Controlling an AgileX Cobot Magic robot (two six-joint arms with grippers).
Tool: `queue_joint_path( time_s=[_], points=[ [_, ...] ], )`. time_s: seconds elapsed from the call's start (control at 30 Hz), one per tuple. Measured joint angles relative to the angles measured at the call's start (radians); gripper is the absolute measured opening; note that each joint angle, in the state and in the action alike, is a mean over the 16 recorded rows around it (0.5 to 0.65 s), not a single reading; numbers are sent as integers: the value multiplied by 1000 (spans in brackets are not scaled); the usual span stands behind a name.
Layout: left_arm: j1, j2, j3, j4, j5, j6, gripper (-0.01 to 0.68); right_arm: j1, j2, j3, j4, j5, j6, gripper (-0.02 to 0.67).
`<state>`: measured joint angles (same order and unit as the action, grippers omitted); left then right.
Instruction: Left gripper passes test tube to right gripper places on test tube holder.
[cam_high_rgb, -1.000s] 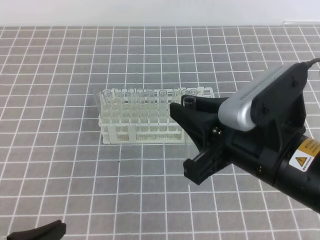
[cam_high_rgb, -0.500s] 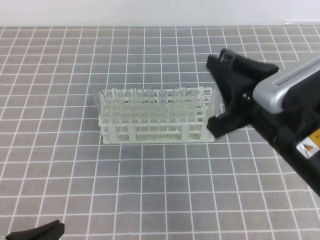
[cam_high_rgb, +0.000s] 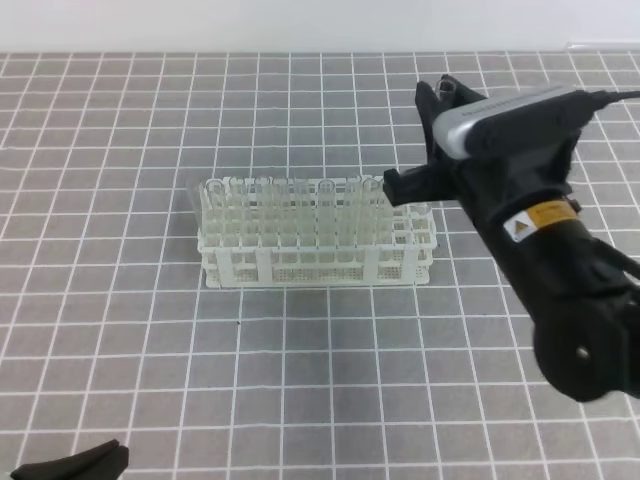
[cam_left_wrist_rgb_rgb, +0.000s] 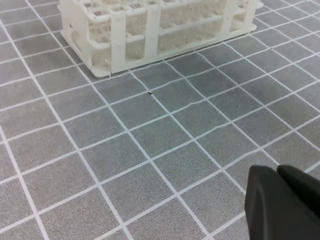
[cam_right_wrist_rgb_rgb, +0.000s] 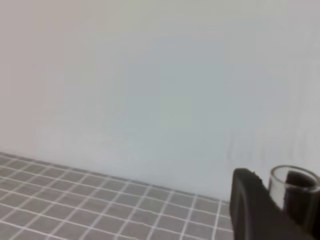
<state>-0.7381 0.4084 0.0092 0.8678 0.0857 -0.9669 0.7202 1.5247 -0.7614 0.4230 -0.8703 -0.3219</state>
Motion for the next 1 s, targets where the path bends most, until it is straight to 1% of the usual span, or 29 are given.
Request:
queue_joint_path(
  time_s=[0.17, 0.4, 0.63, 1.0],
  points=[
    [0, 0, 0, 0, 0, 0, -1, -1, 73, -33, 23, -25, -4, 97],
    [0, -1, -2, 0, 1, 0, -1, -1, 134, -43, 23, -57, 33, 97],
    [-1, -2, -4, -1, 1, -1, 0, -1, 166, -47, 7, -69, 70, 97],
    [-1, -2, -4, -1, 1, -1, 0, -1, 181, -47, 0, -69, 80, 97]
  ],
)
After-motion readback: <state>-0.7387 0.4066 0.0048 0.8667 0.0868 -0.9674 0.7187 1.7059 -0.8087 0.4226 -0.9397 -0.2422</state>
